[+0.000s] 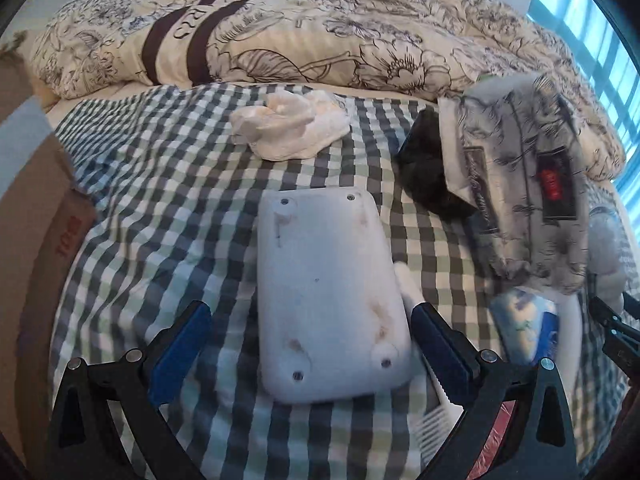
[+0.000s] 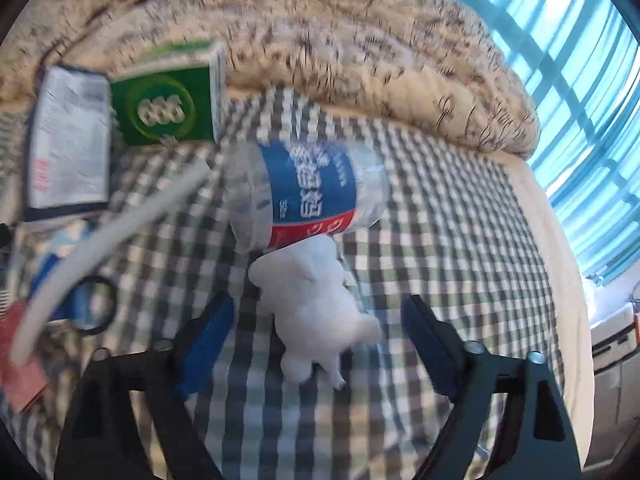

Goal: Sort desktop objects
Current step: 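Grasp the white plastic plate with the left tool while the right tool grasps the white plush toy, then carry the plate and plush toy into the cardboard box and open both tools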

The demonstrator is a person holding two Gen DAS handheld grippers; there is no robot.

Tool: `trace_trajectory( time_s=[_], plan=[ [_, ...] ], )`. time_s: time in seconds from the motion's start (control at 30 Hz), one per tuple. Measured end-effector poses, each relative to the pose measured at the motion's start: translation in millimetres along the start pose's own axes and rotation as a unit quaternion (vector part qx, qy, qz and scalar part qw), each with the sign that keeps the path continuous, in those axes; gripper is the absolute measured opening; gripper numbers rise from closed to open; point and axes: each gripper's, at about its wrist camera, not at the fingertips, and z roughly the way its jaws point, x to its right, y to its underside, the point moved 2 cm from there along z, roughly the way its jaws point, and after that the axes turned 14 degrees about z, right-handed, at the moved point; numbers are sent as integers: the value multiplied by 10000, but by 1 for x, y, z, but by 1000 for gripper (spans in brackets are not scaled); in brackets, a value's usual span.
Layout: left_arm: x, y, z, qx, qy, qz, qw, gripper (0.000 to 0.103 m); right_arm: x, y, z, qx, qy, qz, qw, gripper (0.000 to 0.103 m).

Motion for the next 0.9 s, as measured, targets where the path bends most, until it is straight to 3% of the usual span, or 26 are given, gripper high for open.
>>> trace_trajectory(
  time_s=[0.07,0.17,0.2,0.3,0.43,0.5,0.6,0.9],
  plan=[
    [1,-4,3,56,-5,14,10000,103,-1,3,9,-184,-97,101,9997,55],
    [-1,-2,7,82,122,-54,9999,103,0,7,4,-137,-151,172,9996,52],
    [-1,0,8,105,188,-73,9997,98,0,9,2,-127,-151,152,9997,52],
    [-3,5,3,199,455,47,9988,68,6,18,-7,-187,-312,226,9991,52],
    [-5,12,0,91,561,178,9982,67,20,28,-21,-275,-610,512,9964,51],
    [-9,18,-6,60,595,143,9981,67,23,30,-28,-290,-719,614,9951,43],
    [-16,25,-17,39,591,75,9982,67,29,35,-44,-367,-912,716,9926,43],
    [-29,75,-83,1,649,41,9979,66,31,53,-111,-270,-1331,681,9884,43]
  ],
)
